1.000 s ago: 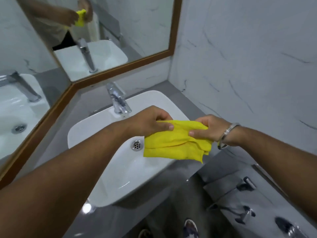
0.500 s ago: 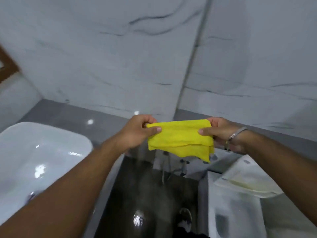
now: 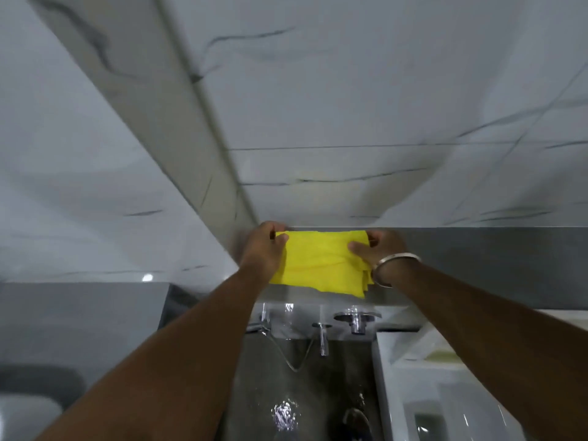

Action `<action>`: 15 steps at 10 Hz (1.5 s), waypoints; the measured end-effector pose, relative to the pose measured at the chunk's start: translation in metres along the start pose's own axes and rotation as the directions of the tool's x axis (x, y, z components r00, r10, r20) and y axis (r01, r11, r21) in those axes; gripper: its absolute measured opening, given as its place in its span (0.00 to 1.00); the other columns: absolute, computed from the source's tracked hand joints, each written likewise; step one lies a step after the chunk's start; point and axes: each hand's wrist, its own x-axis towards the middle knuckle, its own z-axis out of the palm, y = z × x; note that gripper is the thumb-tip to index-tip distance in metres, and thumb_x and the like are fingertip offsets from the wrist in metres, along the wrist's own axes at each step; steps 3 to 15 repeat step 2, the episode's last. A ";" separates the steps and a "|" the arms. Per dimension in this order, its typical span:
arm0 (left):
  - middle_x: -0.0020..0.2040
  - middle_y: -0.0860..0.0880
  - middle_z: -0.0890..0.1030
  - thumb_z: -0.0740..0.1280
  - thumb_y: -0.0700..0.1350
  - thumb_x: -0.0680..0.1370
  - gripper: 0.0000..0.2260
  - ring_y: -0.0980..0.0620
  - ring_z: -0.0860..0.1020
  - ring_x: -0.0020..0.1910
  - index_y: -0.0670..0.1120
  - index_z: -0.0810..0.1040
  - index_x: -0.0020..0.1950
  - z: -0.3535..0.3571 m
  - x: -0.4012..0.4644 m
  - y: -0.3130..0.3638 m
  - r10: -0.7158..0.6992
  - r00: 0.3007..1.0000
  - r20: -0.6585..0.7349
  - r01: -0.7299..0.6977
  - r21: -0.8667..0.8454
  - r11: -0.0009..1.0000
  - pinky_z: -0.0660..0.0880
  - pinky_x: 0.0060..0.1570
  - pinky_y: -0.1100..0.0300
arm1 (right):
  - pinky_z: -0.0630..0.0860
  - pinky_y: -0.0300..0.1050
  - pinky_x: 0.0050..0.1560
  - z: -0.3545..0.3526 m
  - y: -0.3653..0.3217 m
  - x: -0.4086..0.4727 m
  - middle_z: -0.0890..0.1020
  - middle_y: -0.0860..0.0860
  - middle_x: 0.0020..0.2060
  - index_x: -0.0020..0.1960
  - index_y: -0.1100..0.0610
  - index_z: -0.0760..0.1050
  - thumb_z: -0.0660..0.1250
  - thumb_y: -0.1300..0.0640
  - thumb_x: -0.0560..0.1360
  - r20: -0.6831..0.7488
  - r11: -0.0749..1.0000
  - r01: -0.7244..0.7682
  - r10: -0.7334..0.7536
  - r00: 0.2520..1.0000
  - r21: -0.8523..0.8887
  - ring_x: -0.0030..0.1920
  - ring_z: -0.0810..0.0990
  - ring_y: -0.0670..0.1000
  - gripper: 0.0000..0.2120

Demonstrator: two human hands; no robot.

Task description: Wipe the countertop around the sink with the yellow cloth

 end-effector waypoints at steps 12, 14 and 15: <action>0.57 0.46 0.81 0.66 0.44 0.78 0.10 0.45 0.79 0.56 0.49 0.80 0.58 0.008 0.011 0.000 0.063 0.996 -0.062 -0.046 0.246 0.968 0.74 0.54 0.57 | 0.70 0.52 0.55 0.007 0.009 0.003 0.78 0.62 0.56 0.61 0.60 0.73 0.72 0.48 0.69 -0.102 0.844 0.083 -0.161 0.982 -0.530 0.58 0.74 0.63 0.25; 0.57 0.46 0.81 0.66 0.44 0.78 0.10 0.45 0.79 0.56 0.49 0.80 0.58 0.008 0.011 0.000 0.063 0.996 -0.062 -0.046 0.246 0.968 0.74 0.54 0.57 | 0.70 0.52 0.55 0.007 0.009 0.003 0.78 0.62 0.56 0.61 0.60 0.73 0.72 0.48 0.69 -0.102 0.844 0.083 -0.161 0.982 -0.530 0.58 0.74 0.63 0.25; 0.57 0.46 0.81 0.66 0.44 0.78 0.10 0.45 0.79 0.56 0.49 0.80 0.58 0.008 0.011 0.000 0.063 0.996 -0.062 -0.046 0.246 0.968 0.74 0.54 0.57 | 0.70 0.52 0.55 0.007 0.009 0.003 0.78 0.62 0.56 0.61 0.60 0.73 0.72 0.48 0.69 -0.102 0.844 0.083 -0.161 0.982 -0.530 0.58 0.74 0.63 0.25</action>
